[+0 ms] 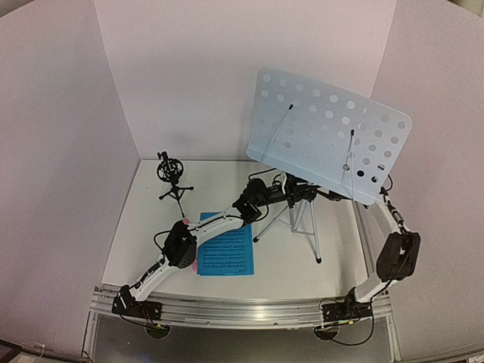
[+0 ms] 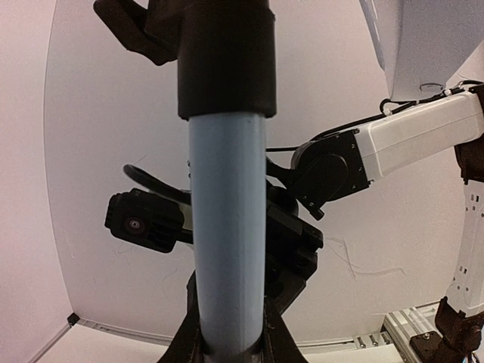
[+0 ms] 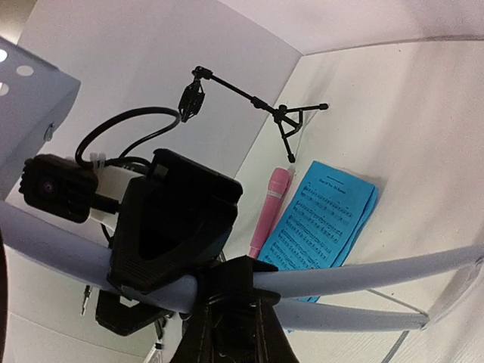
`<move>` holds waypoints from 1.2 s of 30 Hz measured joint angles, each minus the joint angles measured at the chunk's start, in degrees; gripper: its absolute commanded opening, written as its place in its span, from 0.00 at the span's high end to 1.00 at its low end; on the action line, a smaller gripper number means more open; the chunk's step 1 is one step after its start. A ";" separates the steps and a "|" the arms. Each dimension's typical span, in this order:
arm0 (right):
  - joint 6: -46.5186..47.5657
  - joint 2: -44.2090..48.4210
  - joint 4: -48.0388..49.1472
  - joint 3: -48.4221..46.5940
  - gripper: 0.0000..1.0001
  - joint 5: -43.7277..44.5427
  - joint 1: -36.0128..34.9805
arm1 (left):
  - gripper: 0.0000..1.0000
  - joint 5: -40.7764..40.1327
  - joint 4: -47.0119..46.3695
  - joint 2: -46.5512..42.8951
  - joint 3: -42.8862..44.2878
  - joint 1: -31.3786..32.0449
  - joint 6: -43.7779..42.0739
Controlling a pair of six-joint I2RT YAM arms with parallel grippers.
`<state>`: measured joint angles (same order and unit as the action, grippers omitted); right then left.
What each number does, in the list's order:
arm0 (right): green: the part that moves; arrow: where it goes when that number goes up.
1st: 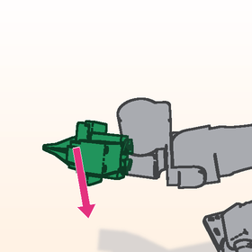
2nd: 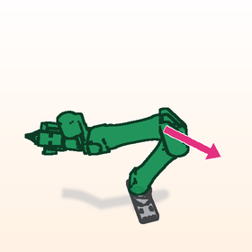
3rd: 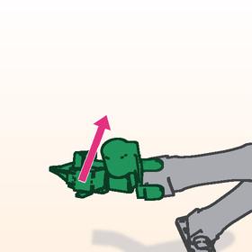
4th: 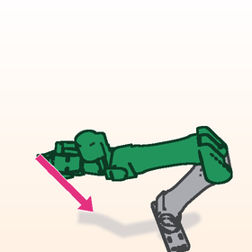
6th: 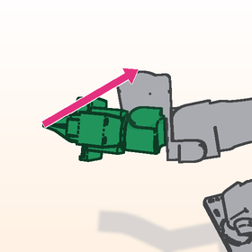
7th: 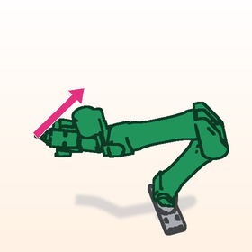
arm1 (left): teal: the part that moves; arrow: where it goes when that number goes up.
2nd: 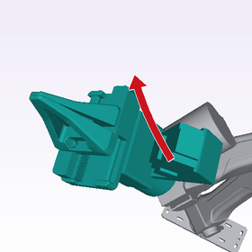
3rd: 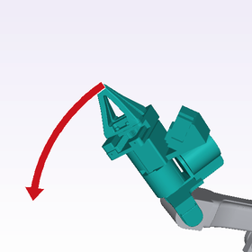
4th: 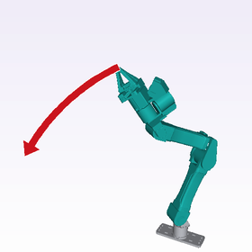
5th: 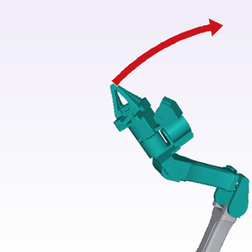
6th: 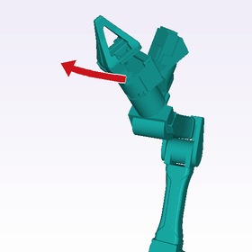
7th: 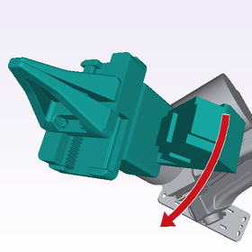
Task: Set up the instrument practice props
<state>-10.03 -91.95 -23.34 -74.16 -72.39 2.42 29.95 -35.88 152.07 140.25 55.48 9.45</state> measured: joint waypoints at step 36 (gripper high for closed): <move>-22.96 2.51 -7.58 -0.82 0.56 19.42 6.68 | 1.00 0.11 -0.05 0.00 -0.02 -0.04 -0.04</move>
<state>-32.99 -89.44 -30.92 -74.98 -52.97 9.09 30.06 -35.92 152.07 140.22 55.44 9.42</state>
